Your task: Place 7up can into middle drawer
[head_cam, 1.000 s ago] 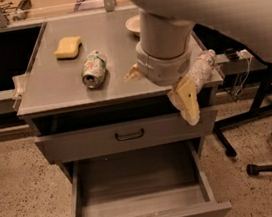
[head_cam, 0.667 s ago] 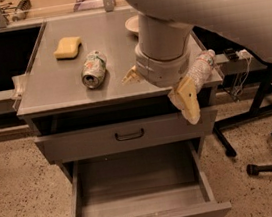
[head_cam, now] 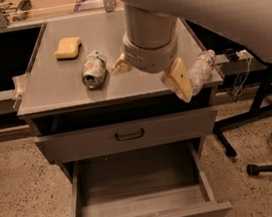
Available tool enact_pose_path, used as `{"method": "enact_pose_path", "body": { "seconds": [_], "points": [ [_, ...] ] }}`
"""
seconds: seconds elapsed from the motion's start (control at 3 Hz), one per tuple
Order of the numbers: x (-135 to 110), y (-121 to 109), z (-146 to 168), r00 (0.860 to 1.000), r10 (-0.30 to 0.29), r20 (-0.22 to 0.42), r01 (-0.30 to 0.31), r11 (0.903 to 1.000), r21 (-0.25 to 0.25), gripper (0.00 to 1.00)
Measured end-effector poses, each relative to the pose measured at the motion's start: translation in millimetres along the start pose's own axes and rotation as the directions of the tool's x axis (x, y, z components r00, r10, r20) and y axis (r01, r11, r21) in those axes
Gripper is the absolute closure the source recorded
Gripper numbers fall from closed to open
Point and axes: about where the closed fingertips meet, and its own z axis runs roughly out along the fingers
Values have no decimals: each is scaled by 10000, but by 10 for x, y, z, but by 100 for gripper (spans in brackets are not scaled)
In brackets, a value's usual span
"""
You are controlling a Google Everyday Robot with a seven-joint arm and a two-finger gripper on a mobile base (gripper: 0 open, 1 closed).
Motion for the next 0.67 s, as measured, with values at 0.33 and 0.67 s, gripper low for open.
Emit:
{"method": "enact_pose_path", "body": {
  "seconds": [0.33, 0.67],
  "points": [
    [178, -397, -292, 9754, -2033, -847, 2050, 9787, 111, 0],
    [276, -636, -198, 9422, -3282, -677, 3306, 9434, 270, 0]
  ]
}}
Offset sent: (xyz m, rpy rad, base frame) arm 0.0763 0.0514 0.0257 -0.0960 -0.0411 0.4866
